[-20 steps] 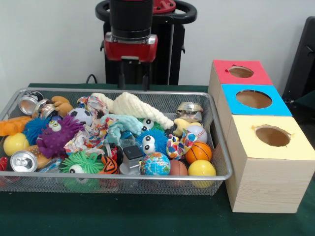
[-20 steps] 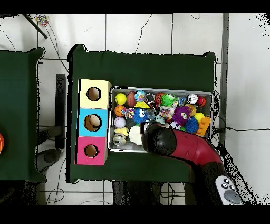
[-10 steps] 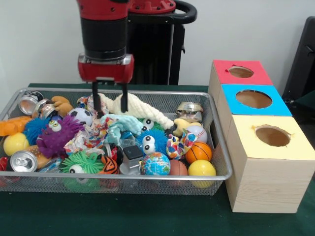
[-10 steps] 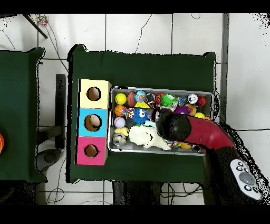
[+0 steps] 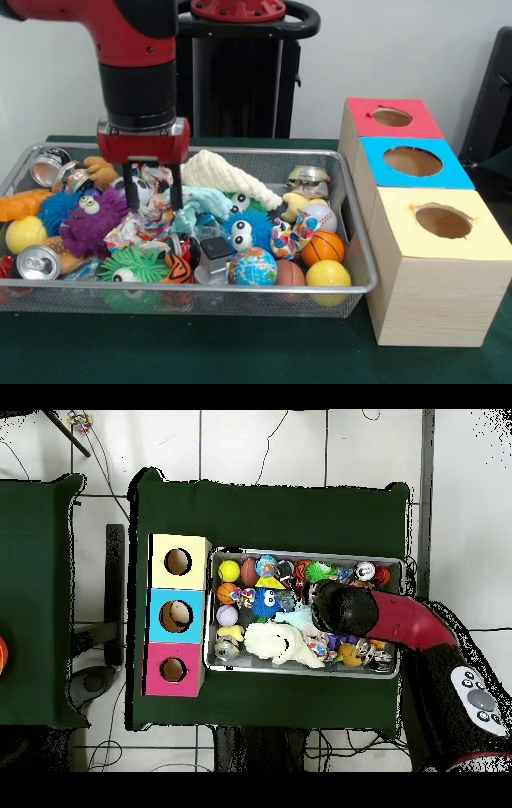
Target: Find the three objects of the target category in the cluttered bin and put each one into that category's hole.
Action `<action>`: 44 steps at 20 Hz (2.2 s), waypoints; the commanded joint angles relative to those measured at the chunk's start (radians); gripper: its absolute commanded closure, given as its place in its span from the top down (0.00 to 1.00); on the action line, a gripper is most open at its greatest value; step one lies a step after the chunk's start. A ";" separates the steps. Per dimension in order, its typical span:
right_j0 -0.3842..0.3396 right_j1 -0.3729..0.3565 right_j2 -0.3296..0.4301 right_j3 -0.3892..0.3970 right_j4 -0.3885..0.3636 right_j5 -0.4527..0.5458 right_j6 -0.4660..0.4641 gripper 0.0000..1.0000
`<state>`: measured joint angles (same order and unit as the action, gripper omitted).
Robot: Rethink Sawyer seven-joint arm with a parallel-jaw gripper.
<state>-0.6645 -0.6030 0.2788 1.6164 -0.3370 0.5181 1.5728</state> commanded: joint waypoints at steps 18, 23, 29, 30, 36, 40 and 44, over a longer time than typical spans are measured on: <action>-0.105 0.184 0.196 -0.277 -0.211 0.185 -0.293 1.00; -0.121 0.211 0.218 -0.305 -0.236 0.188 -0.309 1.00; -0.125 0.207 0.219 -0.295 -0.251 0.198 -0.290 1.00; -0.130 0.202 0.219 -0.284 -0.255 0.190 -0.286 1.00; -0.111 0.207 0.179 -0.313 -0.304 0.200 -0.271 1.00; -0.105 0.209 0.152 -0.320 -0.316 0.236 -0.264 1.00; -0.100 0.216 0.140 -0.312 -0.323 0.251 -0.237 1.00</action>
<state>-0.7734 -0.4285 0.4226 1.3324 -0.5938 0.6387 1.5654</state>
